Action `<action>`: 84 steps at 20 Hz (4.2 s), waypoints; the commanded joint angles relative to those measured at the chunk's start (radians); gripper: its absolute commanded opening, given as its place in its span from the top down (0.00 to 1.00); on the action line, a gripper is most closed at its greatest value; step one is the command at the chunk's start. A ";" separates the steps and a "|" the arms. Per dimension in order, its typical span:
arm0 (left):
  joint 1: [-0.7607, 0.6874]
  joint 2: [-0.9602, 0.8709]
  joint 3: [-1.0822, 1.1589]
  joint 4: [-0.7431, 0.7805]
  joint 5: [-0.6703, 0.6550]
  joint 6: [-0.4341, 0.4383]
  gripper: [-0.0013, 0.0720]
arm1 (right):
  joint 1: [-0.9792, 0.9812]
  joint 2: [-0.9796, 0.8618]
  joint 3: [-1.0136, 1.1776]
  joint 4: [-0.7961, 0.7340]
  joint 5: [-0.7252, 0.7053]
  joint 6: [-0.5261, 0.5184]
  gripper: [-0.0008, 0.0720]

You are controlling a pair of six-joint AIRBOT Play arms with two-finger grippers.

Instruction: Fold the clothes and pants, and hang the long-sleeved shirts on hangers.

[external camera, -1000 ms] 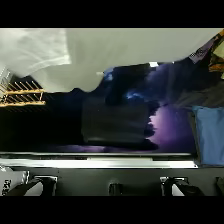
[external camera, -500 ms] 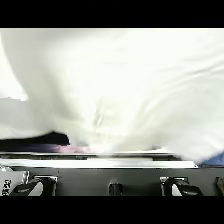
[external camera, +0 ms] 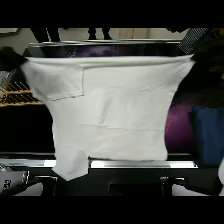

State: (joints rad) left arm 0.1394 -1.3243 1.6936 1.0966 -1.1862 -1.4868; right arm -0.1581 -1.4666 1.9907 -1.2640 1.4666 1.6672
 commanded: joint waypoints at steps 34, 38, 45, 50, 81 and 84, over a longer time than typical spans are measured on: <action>-0.066 -0.603 -0.025 -0.016 -0.150 0.092 0.95 | 0.002 -0.574 -0.061 0.043 0.100 -0.006 0.80; -0.047 -0.581 0.016 -0.016 -0.211 0.035 0.23 | -0.002 -0.546 -0.061 0.103 0.195 -0.049 0.32; 0.108 -0.206 -0.163 0.014 -0.352 0.048 0.22 | -0.164 -0.237 -0.064 0.130 0.175 -0.153 0.31; 0.218 0.216 -0.806 -0.056 -0.201 0.047 0.23 | -0.250 -0.114 -0.193 0.194 0.161 -0.165 0.33; 0.065 0.175 -1.353 -0.488 0.234 0.257 0.96 | -0.210 -0.100 -0.427 0.355 0.095 -0.228 0.34; 0.065 0.176 -1.353 -0.488 0.233 0.257 0.96 | -0.212 -0.100 -0.457 0.426 0.085 -0.265 0.34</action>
State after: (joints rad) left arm 0.2081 -1.1469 0.3397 0.6163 -0.9543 -1.2304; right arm -0.3695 -1.5669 1.5520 -0.9115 1.5650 1.4345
